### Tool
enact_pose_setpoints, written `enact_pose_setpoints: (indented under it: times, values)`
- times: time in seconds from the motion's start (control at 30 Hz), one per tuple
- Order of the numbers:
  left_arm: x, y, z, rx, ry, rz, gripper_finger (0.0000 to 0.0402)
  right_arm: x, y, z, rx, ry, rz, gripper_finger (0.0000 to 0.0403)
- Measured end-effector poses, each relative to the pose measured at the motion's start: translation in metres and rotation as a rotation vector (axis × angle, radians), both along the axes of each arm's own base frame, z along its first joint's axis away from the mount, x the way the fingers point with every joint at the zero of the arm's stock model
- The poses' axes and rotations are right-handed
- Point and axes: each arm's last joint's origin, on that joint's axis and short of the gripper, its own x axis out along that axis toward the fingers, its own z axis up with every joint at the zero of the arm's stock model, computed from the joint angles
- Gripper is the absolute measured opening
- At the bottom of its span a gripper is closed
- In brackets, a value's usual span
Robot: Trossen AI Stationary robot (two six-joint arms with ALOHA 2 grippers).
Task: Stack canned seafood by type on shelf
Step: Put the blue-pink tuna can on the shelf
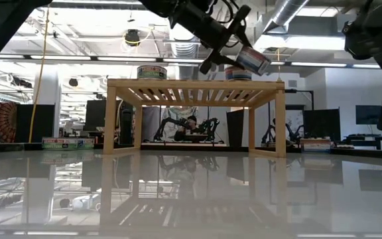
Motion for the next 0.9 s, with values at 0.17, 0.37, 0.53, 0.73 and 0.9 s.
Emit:
enact_pose_setpoints:
  times: [0.17, 0.37, 0.53, 0.73, 0.9]
  values:
    - [-0.002, -0.003, -0.006, 0.023, 0.075, 0.048, 0.0186, 0.0, 0.0, 0.0, 0.001, -0.001, 0.0, 0.0111]
    - [0.004, -0.002, -0.014, 0.006, 0.068, 0.018, 0.0186, 0.001, 0.001, 0.0, 0.007, -0.009, 0.001, 0.0111]
    - [0.016, 0.0, -0.028, -0.06, 0.021, -0.009, 0.0187, 0.0, 0.003, 0.0, 0.013, -0.019, 0.002, 0.0111]
    - [0.018, 0.0, -0.029, -0.065, 0.011, -0.019, 0.0187, -0.006, 0.008, 0.0, 0.018, -0.016, 0.0, 0.0111]
    - [0.014, 0.0, -0.026, -0.094, 0.015, -0.024, 0.0187, -0.01, 0.011, 0.0, 0.025, -0.015, -0.016, 0.0111]
